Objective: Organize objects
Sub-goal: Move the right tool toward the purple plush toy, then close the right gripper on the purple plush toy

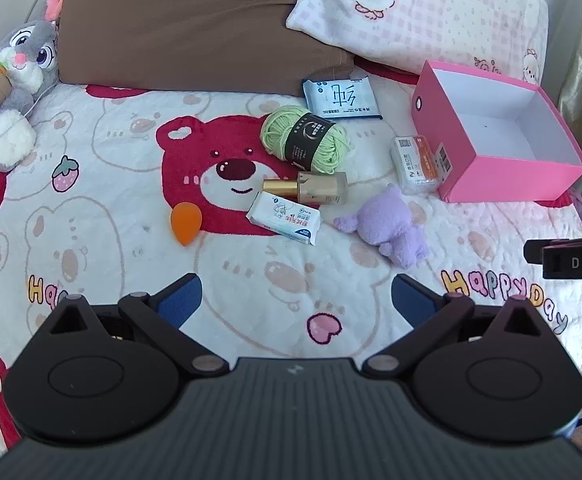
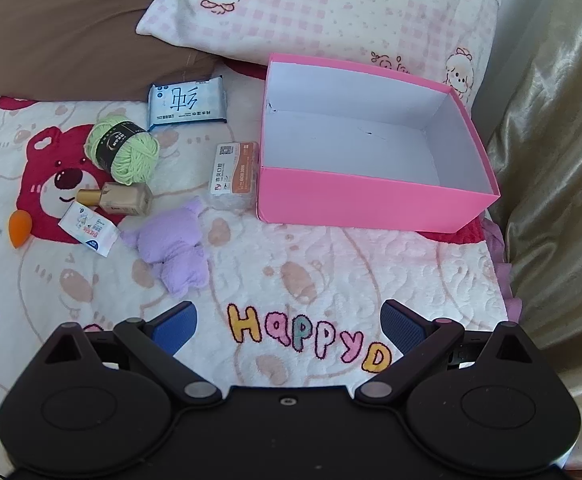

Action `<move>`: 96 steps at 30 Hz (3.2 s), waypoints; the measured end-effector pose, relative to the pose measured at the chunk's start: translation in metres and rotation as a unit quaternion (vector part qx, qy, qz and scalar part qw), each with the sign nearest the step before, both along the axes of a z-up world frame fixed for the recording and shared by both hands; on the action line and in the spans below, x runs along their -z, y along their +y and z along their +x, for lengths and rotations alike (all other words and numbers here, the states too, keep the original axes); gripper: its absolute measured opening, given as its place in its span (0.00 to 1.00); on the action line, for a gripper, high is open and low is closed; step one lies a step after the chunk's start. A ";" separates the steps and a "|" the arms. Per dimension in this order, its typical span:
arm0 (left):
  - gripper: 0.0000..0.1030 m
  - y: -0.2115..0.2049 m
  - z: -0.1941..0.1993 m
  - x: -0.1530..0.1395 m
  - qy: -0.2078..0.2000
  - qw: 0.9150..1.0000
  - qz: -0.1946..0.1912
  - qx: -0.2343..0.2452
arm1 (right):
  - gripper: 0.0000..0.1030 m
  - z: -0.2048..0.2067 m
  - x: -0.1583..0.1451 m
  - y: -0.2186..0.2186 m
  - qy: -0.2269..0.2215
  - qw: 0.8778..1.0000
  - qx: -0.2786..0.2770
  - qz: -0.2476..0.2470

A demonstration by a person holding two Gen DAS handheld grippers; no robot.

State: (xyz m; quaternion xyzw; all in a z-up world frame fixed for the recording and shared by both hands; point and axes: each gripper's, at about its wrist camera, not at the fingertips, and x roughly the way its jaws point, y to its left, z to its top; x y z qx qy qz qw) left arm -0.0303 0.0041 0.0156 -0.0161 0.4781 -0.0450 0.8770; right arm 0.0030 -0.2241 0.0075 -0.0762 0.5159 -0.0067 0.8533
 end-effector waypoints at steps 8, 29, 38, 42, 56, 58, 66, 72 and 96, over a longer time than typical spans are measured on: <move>1.00 0.009 0.004 0.006 0.017 0.999 -0.029 -0.022 | 0.97 0.000 0.001 -0.003 0.002 1.000 0.007 0.005; 1.00 0.008 0.008 0.014 0.038 0.998 -0.030 -0.030 | 0.97 0.000 0.010 0.001 0.010 1.000 -0.005 -0.005; 1.00 0.008 0.007 0.017 0.042 0.998 -0.029 -0.030 | 0.97 0.000 0.010 0.004 0.009 1.000 -0.010 -0.012; 1.00 0.008 0.007 0.021 0.048 0.998 -0.029 -0.031 | 0.97 0.000 0.010 0.006 0.010 1.000 -0.013 -0.014; 1.00 0.012 0.009 0.019 0.050 0.997 -0.035 -0.036 | 0.97 -0.002 0.011 0.006 0.008 1.000 -0.018 -0.023; 1.00 0.011 0.010 0.017 0.051 0.998 -0.038 -0.030 | 0.97 -0.003 0.010 0.006 0.007 0.999 -0.022 -0.028; 1.00 0.001 0.013 -0.012 0.030 0.999 -0.030 0.010 | 0.97 -0.007 -0.015 -0.002 -0.033 0.998 -0.040 -0.045; 1.00 -0.012 0.027 -0.028 0.018 0.997 -0.047 0.055 | 0.96 -0.006 -0.037 -0.011 -0.084 0.991 -0.105 0.017; 0.93 -0.048 0.115 0.111 0.073 0.980 -0.135 0.126 | 0.87 0.026 0.092 0.052 -0.060 0.936 -0.338 0.084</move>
